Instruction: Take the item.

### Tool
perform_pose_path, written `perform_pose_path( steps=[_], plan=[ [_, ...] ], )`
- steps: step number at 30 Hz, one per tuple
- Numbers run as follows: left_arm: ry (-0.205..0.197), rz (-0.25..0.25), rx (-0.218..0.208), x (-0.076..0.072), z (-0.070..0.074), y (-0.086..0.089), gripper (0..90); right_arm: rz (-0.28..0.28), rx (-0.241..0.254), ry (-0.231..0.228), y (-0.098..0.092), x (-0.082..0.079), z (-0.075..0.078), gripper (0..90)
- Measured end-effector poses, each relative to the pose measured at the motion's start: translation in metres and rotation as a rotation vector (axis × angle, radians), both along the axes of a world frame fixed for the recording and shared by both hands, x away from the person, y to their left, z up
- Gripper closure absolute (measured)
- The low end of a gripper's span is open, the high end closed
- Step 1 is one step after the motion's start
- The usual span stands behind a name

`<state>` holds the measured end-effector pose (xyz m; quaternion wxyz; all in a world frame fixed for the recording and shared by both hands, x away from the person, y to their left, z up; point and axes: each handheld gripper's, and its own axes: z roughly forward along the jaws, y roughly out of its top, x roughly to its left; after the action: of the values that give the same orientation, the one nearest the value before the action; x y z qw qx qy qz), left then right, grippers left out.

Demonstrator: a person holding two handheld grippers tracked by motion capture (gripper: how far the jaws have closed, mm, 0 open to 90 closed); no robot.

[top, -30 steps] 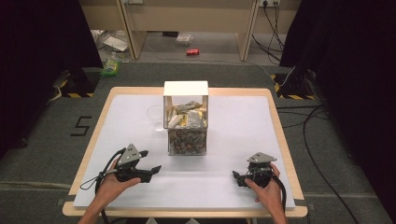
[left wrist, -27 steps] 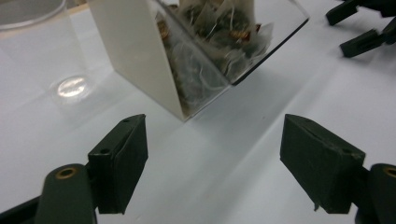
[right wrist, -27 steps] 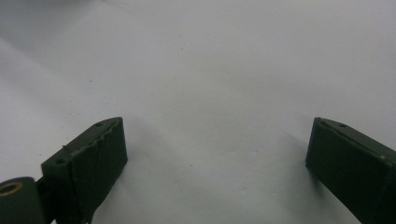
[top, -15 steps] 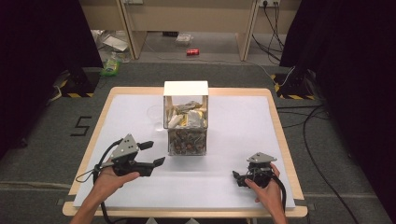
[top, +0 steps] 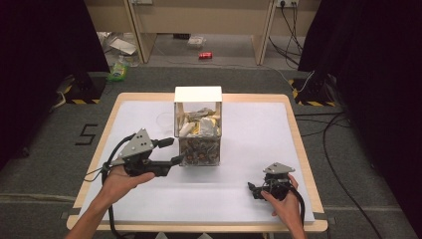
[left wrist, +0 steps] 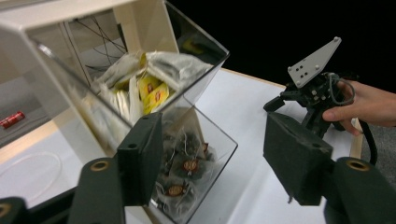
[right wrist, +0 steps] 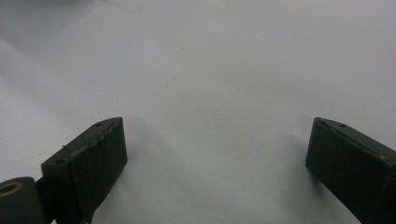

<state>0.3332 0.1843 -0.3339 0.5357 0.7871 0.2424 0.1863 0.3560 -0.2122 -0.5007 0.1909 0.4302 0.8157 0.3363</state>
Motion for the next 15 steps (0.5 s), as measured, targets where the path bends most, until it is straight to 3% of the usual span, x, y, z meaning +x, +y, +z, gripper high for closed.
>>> perform_pose_path(
  steps=[8, 15],
  plan=[
    [-0.015, 0.019, -0.018, 0.017, 0.013, -0.02, 47.9, 0.0, -0.001, 0.001, 0.0, 0.0, 0.0, 5.8],
    [-0.006, 0.056, -0.003, 0.034, 0.019, -0.038, 52.2, 0.001, -0.002, 0.0, 0.0, 0.0, 0.0, 5.8]
  ],
)
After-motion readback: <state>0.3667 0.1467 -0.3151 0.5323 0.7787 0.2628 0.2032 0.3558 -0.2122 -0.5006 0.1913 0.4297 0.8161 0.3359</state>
